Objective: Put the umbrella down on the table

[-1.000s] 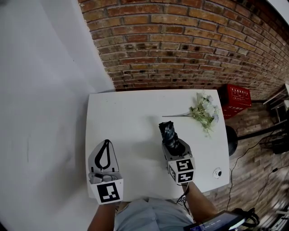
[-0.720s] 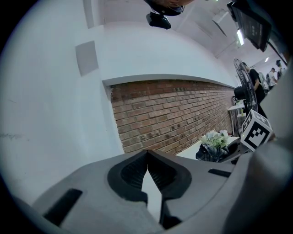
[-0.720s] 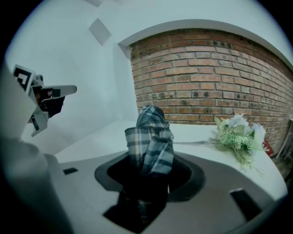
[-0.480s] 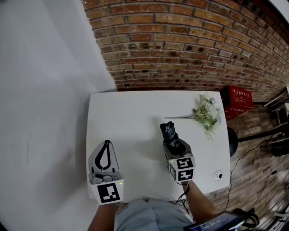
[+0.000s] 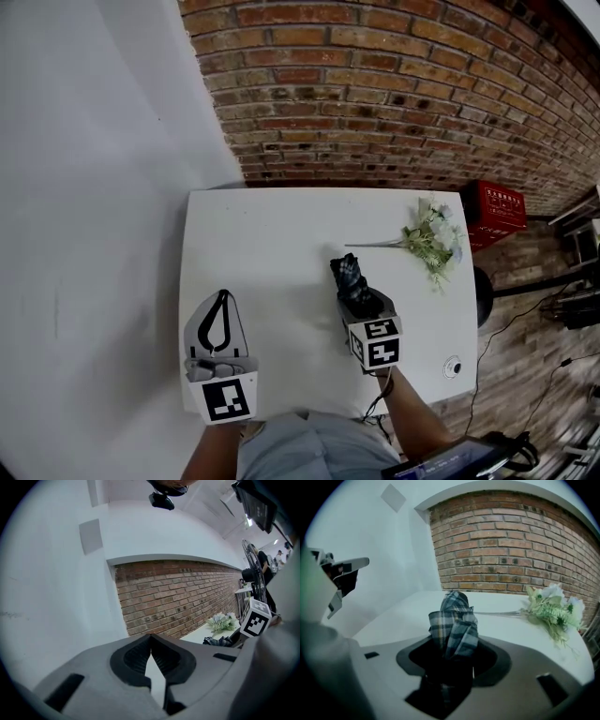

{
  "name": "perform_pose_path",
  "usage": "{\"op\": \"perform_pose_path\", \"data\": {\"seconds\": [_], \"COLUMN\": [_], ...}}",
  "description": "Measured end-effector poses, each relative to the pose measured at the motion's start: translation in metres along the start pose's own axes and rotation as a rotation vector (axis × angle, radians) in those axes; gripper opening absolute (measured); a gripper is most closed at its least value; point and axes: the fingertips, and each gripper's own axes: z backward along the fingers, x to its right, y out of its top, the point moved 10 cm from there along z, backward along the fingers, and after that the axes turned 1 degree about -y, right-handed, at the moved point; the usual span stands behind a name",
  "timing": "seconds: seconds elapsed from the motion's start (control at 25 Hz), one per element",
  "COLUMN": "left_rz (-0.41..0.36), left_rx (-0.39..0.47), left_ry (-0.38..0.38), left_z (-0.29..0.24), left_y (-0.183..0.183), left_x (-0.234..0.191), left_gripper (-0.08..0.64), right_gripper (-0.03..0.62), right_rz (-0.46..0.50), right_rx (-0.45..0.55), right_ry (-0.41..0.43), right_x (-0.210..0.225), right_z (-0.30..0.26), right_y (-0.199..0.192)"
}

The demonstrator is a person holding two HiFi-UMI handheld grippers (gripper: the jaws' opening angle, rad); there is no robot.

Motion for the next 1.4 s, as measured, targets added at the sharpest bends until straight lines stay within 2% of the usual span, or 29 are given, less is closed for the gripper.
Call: {"op": "perform_pose_path", "data": {"seconds": [0.24,0.52,0.68,0.84,1.04,1.12,1.28,1.4], "left_rz": [0.001,0.001,-0.006,-0.001,0.009,0.011,-0.016,-0.028], "left_rx": [0.006,0.011,0.011,0.025,0.067,0.098,0.157,0.197], "left_ry": [0.002,-0.004,-0.011,-0.018,-0.024,-0.022,-0.013,0.003], "left_z": [0.000,0.001,0.005,0.012,0.022,0.027,0.043,0.054], "left_y": [-0.002,0.000,0.003,0.009,0.027,0.038,0.062,0.078], "left_x": [-0.002,-0.002,0.000,0.006,0.015,0.019,0.026,0.028], "left_gripper": [0.005,0.006,0.006,0.006,0.006,0.006,0.005,0.005], "right_gripper": [0.224,0.281,0.365,0.373,0.306,0.252,0.190,0.094], "right_rz": [-0.010,-0.033,-0.032,-0.031,0.001,0.037,0.106,0.150], "right_rx": [-0.063,-0.112,-0.073,0.022,0.226,0.316,0.473,0.569], "right_ry": [0.011,0.053,0.070,0.042,0.044,0.069,0.110,0.082], "right_x": [0.001,0.003,0.002,0.000,-0.015,-0.024,-0.044,-0.057], "right_z": [-0.010,-0.015,-0.007,0.014,0.058,0.079,0.121,0.149], "right_y": [-0.003,-0.003,0.004,0.019,0.053,0.068,0.092,0.104]}}
